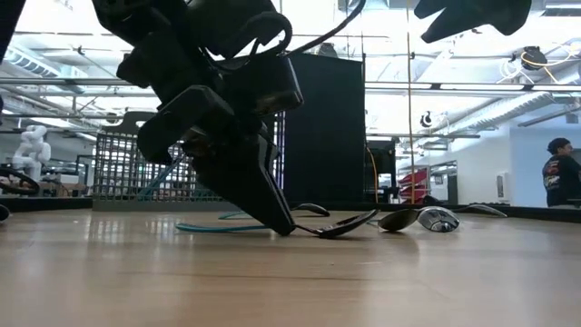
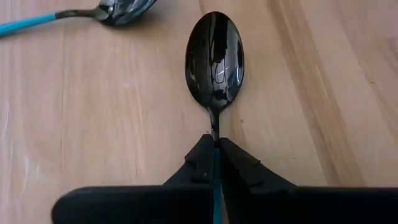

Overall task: Sort silverware
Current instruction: Put the blue spoon in the dish rack

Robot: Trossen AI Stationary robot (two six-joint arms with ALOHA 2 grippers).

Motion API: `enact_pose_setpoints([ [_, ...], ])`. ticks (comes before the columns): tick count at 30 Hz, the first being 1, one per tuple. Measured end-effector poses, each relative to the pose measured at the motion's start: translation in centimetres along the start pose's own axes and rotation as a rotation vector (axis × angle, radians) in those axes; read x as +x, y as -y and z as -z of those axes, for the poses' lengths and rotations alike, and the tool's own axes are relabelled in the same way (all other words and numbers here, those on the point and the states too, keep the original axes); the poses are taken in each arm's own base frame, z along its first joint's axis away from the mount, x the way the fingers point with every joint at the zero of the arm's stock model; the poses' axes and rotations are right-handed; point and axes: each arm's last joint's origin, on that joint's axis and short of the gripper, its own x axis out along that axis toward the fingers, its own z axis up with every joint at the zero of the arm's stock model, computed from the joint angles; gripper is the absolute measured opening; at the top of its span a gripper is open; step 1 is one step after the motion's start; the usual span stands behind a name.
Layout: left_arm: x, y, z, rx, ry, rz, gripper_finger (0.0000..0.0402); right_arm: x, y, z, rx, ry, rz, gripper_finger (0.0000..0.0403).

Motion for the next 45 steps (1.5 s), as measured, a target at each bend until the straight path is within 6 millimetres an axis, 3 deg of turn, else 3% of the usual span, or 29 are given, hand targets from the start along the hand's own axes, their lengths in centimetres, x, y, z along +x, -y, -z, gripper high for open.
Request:
enact_pose_setpoints([
  [4, -0.7, 0.3, -0.4, 0.045, 0.017, -0.009, 0.0003, 0.0, 0.0, 0.1, -0.007, -0.011, -0.002, 0.0183],
  [9, -4.3, 1.1, -1.7, 0.120, 0.048, -0.134, 0.0001, -0.3, 0.2, 0.4, -0.018, -0.029, 0.012, 0.0183],
  [18, -15.9, -0.1, -4.3, 0.140, 0.223, -0.433, 0.0001, -0.3, 0.4, 0.6, -0.007, -0.056, 0.017, 0.0183],
  [23, -23.2, -3.5, -3.6, 0.033, 0.468, -0.611, 0.0000, -0.3, 0.4, 0.6, -0.020, -0.053, 0.018, 0.0183],
  [26, -25.9, -6.5, -1.8, -0.092, 0.678, -0.712, 0.0000, -0.1, 0.5, 0.4, -0.048, -0.041, 0.032, 0.0183],
  [28, -26.4, -8.4, -0.3, -0.157, 0.798, -0.752, 0.0000, 0.1, 0.7, 0.2, -0.063, -0.022, 0.051, 0.0183],
  [33, -25.3, -12.4, 2.8, -0.217, 0.989, -0.718, 0.0000, 0.7, 1.1, -0.4, -0.112, 0.026, 0.107, 0.0183],
  [39, -25.5, -16.9, 3.8, -0.251, 1.060, -0.785, 0.0000, 1.7, 2.2, -1.4, -0.163, 0.146, 0.249, 0.0183],
  [45, -25.2, -22.2, 3.5, -0.200, 1.056, -0.728, 0.0000, 3.5, 4.2, -2.4, -0.187, 0.269, 0.455, 0.0183],
])
